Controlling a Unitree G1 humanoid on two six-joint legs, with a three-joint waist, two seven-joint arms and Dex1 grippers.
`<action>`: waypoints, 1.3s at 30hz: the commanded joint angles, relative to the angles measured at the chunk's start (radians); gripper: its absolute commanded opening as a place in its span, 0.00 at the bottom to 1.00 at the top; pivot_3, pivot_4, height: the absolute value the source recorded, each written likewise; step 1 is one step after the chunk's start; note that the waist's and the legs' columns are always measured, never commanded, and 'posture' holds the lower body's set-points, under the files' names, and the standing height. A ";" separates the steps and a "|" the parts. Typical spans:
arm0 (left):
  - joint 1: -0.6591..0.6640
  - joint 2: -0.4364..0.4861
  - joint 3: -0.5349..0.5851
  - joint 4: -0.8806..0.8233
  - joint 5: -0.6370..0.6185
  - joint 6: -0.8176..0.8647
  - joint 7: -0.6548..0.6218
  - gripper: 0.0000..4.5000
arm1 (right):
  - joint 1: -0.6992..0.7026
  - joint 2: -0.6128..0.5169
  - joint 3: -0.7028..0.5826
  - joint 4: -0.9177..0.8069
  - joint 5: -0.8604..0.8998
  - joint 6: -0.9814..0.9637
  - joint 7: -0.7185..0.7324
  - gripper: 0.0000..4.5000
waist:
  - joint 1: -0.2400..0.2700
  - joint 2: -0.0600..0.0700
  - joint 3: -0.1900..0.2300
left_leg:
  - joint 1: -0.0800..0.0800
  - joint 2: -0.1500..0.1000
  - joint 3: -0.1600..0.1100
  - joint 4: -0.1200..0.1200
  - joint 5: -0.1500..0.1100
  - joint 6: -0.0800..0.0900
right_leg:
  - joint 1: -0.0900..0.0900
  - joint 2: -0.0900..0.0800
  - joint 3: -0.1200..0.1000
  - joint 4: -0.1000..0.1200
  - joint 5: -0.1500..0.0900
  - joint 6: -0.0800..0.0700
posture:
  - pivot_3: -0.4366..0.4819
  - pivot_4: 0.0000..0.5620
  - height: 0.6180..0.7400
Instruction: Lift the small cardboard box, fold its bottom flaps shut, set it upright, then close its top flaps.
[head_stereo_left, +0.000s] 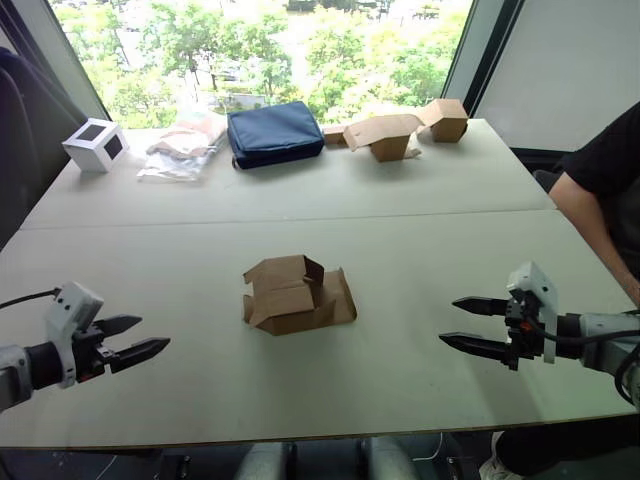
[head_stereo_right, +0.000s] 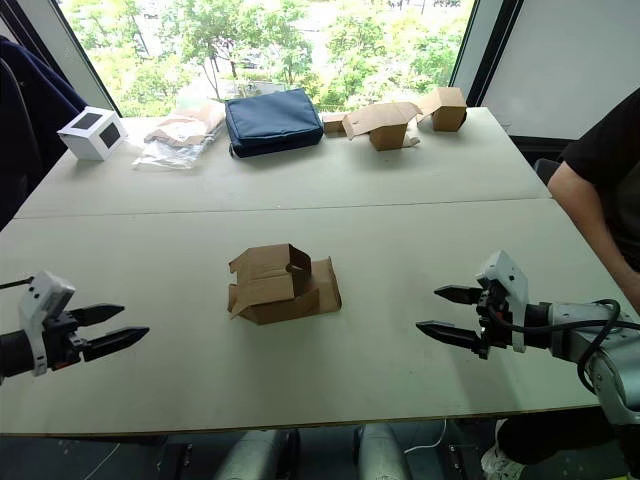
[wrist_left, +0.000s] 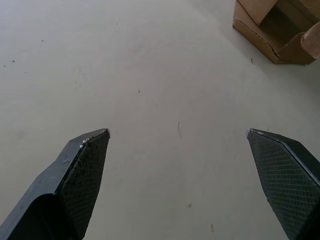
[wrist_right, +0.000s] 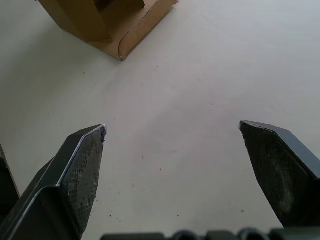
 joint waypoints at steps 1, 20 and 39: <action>0.001 0.004 0.047 -0.017 -0.020 0.007 0.002 1.00 | -0.015 -0.009 -0.009 -0.024 0.005 -0.004 0.002 0.99 | 0.000 0.000 0.000 | 0.000 0.000 0.000 0.000 0.000 0.000 | 0.000 0.000 0.000 0.000 0.000 0.000 | 0.48 0.27 1.00; 0.013 0.018 0.043 0.005 0.013 -0.014 0.006 1.00 | -0.023 0.000 0.003 -0.039 0.020 0.024 -0.002 0.99 | 0.000 0.000 0.000 | 0.000 0.000 0.000 0.000 0.000 0.000 | 0.000 0.000 0.000 0.000 0.000 0.000 | 0.48 0.27 1.00; -0.050 0.031 0.058 0.062 -0.053 0.071 -0.006 1.00 | -0.080 0.003 0.042 -0.023 -0.030 -0.018 -0.011 0.99 | -0.001 0.000 0.000 | 0.000 0.000 0.000 0.000 0.000 0.000 | 0.000 0.000 0.000 0.001 0.000 0.000 | 0.48 0.27 1.00</action>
